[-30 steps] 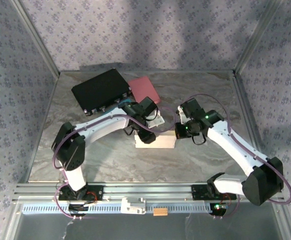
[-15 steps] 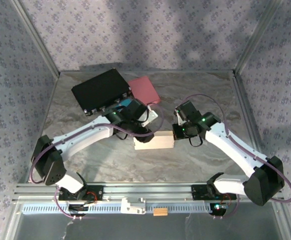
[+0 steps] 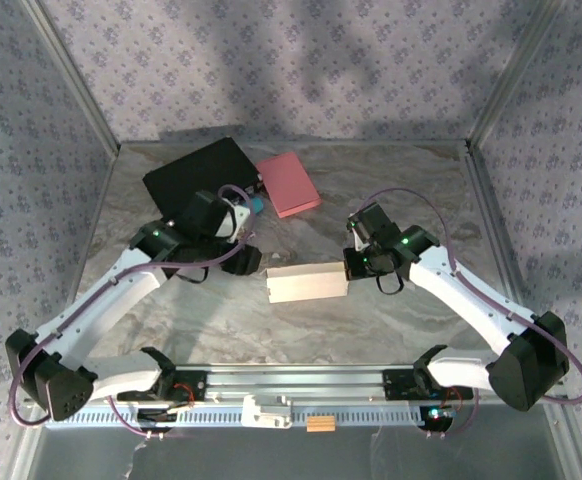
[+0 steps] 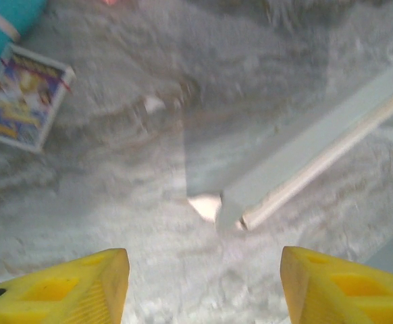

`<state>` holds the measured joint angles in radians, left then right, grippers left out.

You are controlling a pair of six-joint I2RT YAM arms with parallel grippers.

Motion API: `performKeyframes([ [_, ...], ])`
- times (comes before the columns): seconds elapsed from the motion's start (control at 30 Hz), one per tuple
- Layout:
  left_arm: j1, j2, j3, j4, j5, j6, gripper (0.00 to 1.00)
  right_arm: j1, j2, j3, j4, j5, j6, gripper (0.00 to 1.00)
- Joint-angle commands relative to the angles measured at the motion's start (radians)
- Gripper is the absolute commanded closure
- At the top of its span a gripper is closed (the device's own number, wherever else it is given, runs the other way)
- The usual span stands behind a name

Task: Fold the paper box

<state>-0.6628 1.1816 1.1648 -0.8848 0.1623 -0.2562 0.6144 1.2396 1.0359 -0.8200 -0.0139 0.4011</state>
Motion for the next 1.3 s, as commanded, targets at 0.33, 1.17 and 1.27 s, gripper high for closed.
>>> performKeyframes([
  [0.33,-0.009,0.154,0.022,-0.079,0.130,0.035,0.39,-0.002,0.021,0.012,-0.052,0.006,0.010,1.00],
  [1.17,-0.075,0.284,0.100,-0.043,0.033,0.087,0.66,-0.008,0.015,0.006,-0.052,-0.005,0.010,1.00],
  [1.27,-0.075,0.289,0.099,-0.038,0.030,0.084,0.74,-0.008,0.015,0.007,-0.053,-0.005,0.011,1.00],
])
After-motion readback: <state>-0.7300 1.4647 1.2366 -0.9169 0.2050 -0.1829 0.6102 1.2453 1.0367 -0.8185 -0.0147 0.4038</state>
